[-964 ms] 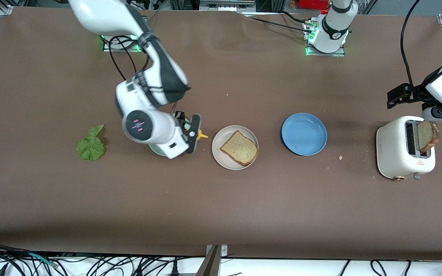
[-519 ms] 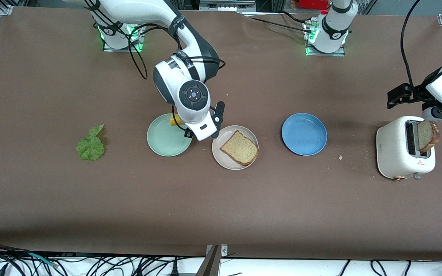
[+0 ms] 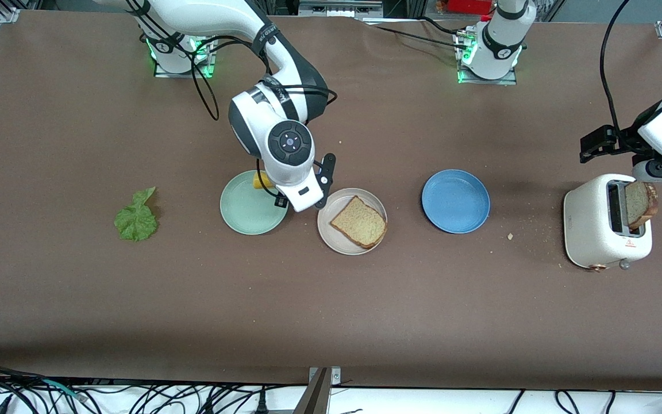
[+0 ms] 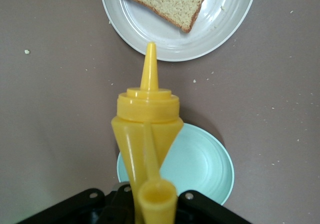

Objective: Make sandwich in beige plate with both arms
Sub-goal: 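Hold the mustard bottle above the toast on the beige plate, then move the mustard bottle with the right gripper back past the green plate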

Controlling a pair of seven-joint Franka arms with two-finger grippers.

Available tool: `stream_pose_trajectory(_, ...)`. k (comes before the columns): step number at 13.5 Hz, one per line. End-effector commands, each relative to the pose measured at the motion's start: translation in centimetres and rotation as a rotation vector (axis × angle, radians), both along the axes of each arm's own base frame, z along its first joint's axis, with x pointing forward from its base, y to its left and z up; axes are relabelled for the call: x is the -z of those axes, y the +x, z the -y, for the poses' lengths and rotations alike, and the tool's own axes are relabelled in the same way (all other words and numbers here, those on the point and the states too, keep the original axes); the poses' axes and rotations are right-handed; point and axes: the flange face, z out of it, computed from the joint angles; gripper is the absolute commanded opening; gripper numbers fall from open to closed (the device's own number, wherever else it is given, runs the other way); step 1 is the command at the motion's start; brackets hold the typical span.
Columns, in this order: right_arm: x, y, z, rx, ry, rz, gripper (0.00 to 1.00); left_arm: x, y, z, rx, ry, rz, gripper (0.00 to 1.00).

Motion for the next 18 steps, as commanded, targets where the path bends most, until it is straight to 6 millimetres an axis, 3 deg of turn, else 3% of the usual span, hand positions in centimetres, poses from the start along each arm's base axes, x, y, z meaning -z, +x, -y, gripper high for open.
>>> stream_pose_trajectory(1, -0.9, 0.1, 0.0, 0.010, -0.011, 0.025, 0.00, -0.3, -0.3, -0.2, 0.005, -0.016, 0.012, 1.00)
stream_pose_trajectory(3, -1.2, 0.8, 0.9, 0.018, -0.007, 0.026, 0.00, -0.3, -0.3, -0.3, 0.005, -0.016, 0.014, 1.00)
stream_pose_trajectory(5, -4.6, 2.1, 3.2, 0.063, 0.066, 0.027, 0.00, -0.3, -0.3, -0.3, 0.005, -0.016, 0.012, 1.00)
stream_pose_trajectory(7, -4.9, 2.5, 4.1, 0.020, 0.140, -0.026, 0.00, -0.3, -0.3, -0.4, 0.004, -0.016, 0.012, 1.00)
stream_pose_trajectory(11, -4.5, 5.1, 10.1, 0.061, 0.273, -0.143, 0.00, -0.2, -0.3, -0.4, 0.004, -0.016, 0.012, 1.00)
stream_pose_trajectory(13, -4.4, 7.2, 14.5, 0.053, 0.380, -0.170, 0.00, -0.3, -0.2, -0.4, 0.004, -0.016, 0.021, 1.00)
stream_pose_trajectory(15, -3.2, 8.1, 17.3, 0.047, 0.503, -0.211, 0.00, -0.3, -0.2, -0.5, 0.002, -0.016, 0.021, 1.00)
stream_pose_trajectory(18, -1.0, 9.6, 23.2, 0.032, 0.713, -0.232, 0.00, -0.3, -0.2, -0.5, 0.004, -0.018, 0.021, 1.00)
